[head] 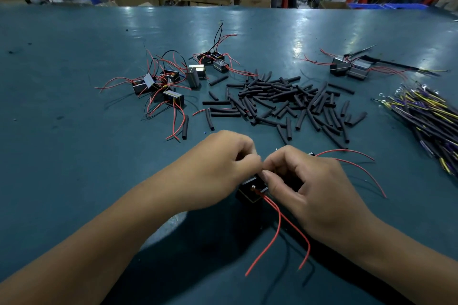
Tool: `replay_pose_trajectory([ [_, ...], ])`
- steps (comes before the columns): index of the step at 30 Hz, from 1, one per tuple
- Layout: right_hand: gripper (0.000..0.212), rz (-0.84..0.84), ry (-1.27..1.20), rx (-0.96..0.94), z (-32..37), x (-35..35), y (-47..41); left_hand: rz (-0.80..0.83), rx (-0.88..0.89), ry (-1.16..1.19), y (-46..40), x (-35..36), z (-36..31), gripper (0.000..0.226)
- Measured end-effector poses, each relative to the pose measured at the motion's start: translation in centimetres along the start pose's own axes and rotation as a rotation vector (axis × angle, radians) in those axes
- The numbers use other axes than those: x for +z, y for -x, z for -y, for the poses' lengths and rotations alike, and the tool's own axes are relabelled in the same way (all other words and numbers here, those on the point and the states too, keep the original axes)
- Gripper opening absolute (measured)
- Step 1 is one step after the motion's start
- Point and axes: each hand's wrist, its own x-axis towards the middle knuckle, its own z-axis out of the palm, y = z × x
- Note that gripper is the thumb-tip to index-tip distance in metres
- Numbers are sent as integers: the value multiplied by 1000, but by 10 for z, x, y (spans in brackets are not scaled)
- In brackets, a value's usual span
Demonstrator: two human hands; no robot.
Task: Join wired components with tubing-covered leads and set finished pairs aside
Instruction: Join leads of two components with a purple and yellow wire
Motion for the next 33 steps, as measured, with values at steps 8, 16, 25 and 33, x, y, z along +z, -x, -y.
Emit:
replay_pose_trajectory([
  [8, 6, 29, 26, -22, -4, -6, -2, -27, 328, -114, -1, -31, 16, 12],
  [16, 3, 43, 20, -33, -7, -6, -3, -92, 569, -318, -6, -29, 15, 16],
  [25, 6, 56, 33, -67, -7, -5, -2, -150, 660, -511, -3, -27, 8, 16],
  [33, 4, 41, 44, -73, -7, -4, -1, 35, 392, -94, -1, -19, 12, 11],
])
